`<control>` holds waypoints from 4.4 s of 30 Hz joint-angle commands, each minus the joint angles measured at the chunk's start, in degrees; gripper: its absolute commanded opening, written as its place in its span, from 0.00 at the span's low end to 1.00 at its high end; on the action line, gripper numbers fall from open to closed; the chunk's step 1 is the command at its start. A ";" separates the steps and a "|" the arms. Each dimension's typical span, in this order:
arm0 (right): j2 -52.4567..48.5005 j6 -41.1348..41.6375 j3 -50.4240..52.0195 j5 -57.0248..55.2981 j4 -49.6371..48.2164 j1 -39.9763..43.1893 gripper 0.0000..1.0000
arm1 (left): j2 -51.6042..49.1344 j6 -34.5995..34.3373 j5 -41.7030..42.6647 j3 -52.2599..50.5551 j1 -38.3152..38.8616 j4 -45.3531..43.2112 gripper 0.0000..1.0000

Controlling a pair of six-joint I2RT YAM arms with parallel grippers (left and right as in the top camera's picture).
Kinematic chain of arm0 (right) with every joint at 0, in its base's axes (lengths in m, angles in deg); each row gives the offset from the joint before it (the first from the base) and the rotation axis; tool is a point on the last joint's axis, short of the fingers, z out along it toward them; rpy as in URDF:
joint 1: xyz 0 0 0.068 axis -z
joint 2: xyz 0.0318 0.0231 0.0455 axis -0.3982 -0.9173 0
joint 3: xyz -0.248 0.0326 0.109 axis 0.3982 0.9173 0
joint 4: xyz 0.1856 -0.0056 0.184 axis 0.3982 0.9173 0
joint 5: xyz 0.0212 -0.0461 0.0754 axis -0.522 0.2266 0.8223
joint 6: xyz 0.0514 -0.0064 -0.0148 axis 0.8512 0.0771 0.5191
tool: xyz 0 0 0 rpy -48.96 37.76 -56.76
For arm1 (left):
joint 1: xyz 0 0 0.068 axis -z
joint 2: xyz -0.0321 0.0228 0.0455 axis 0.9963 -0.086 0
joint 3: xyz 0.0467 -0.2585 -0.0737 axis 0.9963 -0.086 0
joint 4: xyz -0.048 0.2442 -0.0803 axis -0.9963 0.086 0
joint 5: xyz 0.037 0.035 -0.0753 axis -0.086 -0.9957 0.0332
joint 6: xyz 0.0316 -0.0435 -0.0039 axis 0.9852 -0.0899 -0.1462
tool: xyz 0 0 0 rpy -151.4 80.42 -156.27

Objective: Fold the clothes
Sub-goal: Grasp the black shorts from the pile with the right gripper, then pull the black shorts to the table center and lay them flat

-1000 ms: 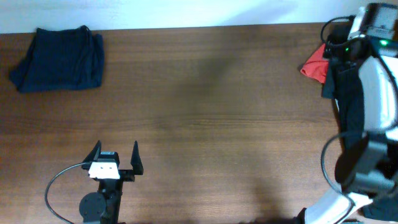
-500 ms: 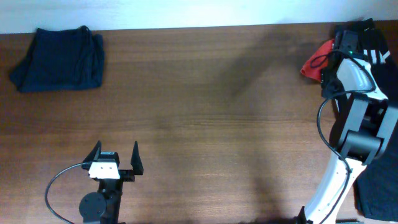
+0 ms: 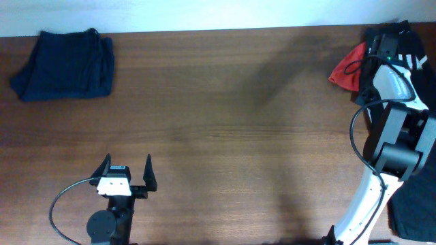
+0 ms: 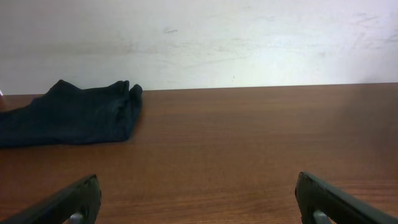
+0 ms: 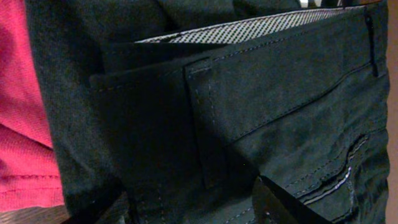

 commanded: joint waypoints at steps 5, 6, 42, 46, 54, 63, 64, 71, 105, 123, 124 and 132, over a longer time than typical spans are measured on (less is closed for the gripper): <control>-0.83 3.98 -3.17 -1.60 1.33 0.17 0.37 | 0.20 1.07 0.00 -0.33 -0.31 0.11 0.99; -0.83 3.98 -3.17 -1.60 1.68 0.17 0.32 | 0.20 1.07 0.00 -0.33 -0.31 0.11 0.99; -3.10 8.07 -3.74 7.41 3.93 0.13 0.60 | 0.20 1.07 0.00 -0.33 -0.31 0.11 0.99; -3.08 6.97 -3.87 6.71 3.52 0.22 0.41 | 0.20 1.07 0.00 -0.33 -0.31 0.11 0.99; -3.72 6.56 -9.53 5.33 9.92 0.28 0.41 | 0.20 1.07 -0.02 -0.33 -0.31 0.11 0.99; -7.37 5.92 -9.55 3.89 9.07 0.28 0.16 | 0.20 1.07 0.00 -0.33 -0.31 0.11 0.99; -7.37 5.90 -9.55 3.28 9.09 0.28 0.12 | 0.20 1.07 0.00 -0.33 -0.31 0.11 1.00; -7.37 5.95 -12.66 3.34 12.20 0.28 0.24 | 0.20 1.07 0.00 -0.33 -0.31 0.11 0.99; 21.99 24.87 -19.76 24.83 18.34 -31.65 0.04 | 0.20 1.07 0.00 -0.33 -0.31 0.11 0.99; 18.03 28.30 -20.61 26.75 31.21 -34.03 0.99 | 0.20 1.07 -0.02 -0.33 -0.31 0.11 0.99; 17.79 28.30 -20.33 27.02 34.12 -31.69 0.99 | 0.20 1.07 0.00 -0.33 -0.31 0.11 0.99; 17.66 28.30 11.87 38.45 22.97 -27.69 0.86 | 0.20 1.07 0.00 -0.33 -0.31 0.11 0.99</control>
